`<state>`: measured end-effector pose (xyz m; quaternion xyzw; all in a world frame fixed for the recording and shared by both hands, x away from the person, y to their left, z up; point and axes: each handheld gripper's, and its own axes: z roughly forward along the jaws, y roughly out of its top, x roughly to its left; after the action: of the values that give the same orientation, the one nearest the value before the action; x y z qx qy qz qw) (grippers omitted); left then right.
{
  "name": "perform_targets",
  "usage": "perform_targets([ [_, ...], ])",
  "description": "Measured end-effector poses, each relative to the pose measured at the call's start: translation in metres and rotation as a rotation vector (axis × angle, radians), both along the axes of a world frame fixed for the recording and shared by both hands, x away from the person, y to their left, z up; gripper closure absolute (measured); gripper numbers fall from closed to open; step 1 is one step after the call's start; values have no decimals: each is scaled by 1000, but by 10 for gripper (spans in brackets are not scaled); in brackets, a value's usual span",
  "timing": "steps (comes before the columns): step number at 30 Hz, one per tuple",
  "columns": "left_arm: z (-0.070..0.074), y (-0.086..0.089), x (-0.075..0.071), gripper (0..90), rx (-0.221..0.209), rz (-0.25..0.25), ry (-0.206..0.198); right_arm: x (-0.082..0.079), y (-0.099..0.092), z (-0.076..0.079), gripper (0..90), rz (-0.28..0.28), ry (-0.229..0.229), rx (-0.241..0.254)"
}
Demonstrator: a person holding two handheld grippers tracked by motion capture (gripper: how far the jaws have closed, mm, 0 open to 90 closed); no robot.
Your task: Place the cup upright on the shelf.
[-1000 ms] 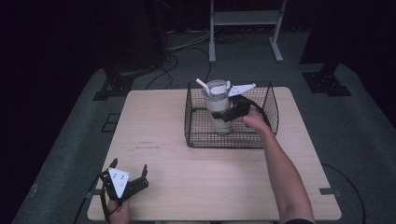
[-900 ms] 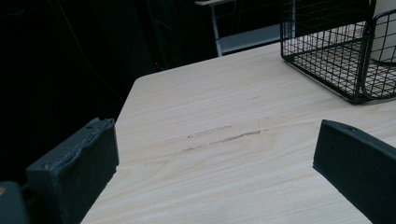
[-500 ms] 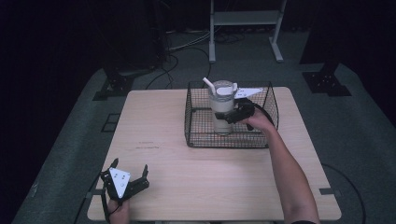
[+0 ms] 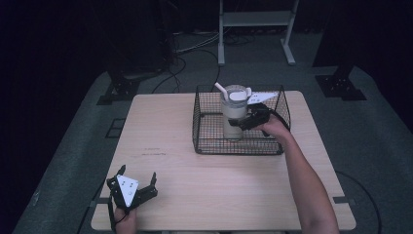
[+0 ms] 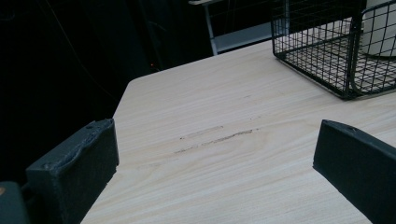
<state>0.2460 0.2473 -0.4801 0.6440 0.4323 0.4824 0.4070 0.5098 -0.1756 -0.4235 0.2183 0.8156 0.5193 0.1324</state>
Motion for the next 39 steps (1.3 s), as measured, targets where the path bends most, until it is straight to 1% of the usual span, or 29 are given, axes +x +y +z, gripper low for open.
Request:
perform_targets([
  [2, 0, -1, 0, 0, -1, -1, -3, -1, 0, 1, 71, 0, -3, -12],
  [4, 0, -1, 0, 0, 1, -1, -2, -2, 0, 4, 71, -9, 3, -42],
  [5, 0, 0, 0, 0, 1, -1, -2, -2, 0, 5, 72, -9, 2, -45],
  [6, 0, 0, 0, 0, 1, 0, -3, -3, 0, 6, 72, -14, 12, -50],
  [8, 0, 0, 0, 0, 2, 0, -3, -4, -1, 6, 72, -15, 10, -60],
  [12, 0, 0, 0, 0, 3, 2, -2, -6, -1, 9, 72, -25, 22, -95],
  [17, 0, 0, 0, 0, 3, 3, -2, -8, -4, 11, 72, -30, 32, -115],
  [18, 0, 0, 0, 0, 3, 3, -2, -8, -4, 11, 72, -31, 20, -116],
  [20, 0, -1, 0, 0, 1, 3, -4, -9, -5, 13, 72, -36, 19, -118],
  [23, 0, -2, 1, 0, 4, 2, -2, -12, -6, 18, 72, -48, 30, -110],
  [27, 0, -2, 1, 0, 2, 4, -1, -14, -6, 22, 72, -55, 43, -121],
  [28, 0, -2, 1, 0, 3, 5, -1, -15, -7, 23, 72, -62, 53, -121],
  [33, 0, -2, 2, 0, 5, 5, -3, -16, -9, 26, 72, -73, 74, -114],
  [36, 0, -2, 3, 0, 9, 7, 3, -18, -11, 28, 72, -86, 93, -104],
  [38, 0, -2, 4, 0, 10, 5, 2, -20, -13, 29, 72, -106, 119, -106],
  [39, 0, -3, 4, 0, 10, 4, 0, -21, -14, 30, 71, -108, 124, -108],
])
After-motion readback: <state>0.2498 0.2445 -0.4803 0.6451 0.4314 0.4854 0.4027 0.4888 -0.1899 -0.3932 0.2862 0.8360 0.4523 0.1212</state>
